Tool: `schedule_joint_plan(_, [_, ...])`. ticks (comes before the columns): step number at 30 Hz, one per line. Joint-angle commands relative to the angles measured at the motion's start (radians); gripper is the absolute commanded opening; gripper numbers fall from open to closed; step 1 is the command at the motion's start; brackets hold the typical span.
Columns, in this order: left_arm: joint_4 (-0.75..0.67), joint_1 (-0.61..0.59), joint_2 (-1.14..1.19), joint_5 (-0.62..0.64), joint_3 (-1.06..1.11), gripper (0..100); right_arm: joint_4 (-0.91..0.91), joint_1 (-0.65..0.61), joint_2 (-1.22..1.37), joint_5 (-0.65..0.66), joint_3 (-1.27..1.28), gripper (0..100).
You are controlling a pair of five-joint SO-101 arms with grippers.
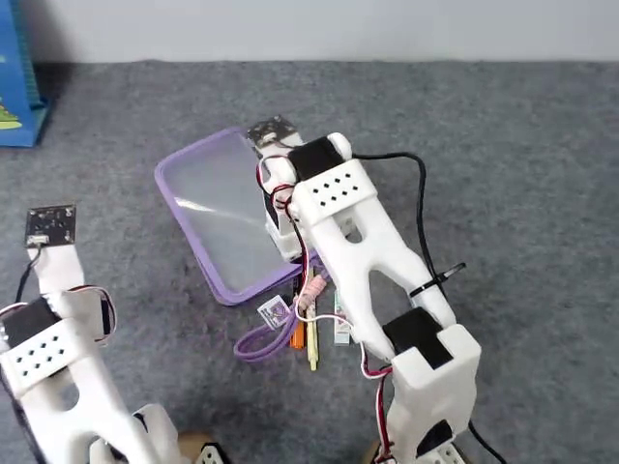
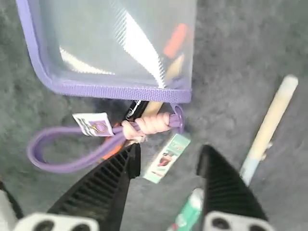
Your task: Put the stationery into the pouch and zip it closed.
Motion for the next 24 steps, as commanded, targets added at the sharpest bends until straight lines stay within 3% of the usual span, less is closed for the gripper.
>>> schedule_joint_plan(1, [-0.026,-0.005,-0.029,0.003,-0.008,2,0.019,-0.022,-0.012,-0.12,0.032,11.6])
schedule_joint_plan(15, [-0.029,-0.005,-0.029,0.002,-0.008,2,-0.389,-0.025,-0.012,-0.155,0.42,10.5])
schedule_joint_plan(24, [-0.054,-0.003,-0.029,0.002,0.005,2,-0.441,-0.025,-0.012,-0.158,0.497,10.5])
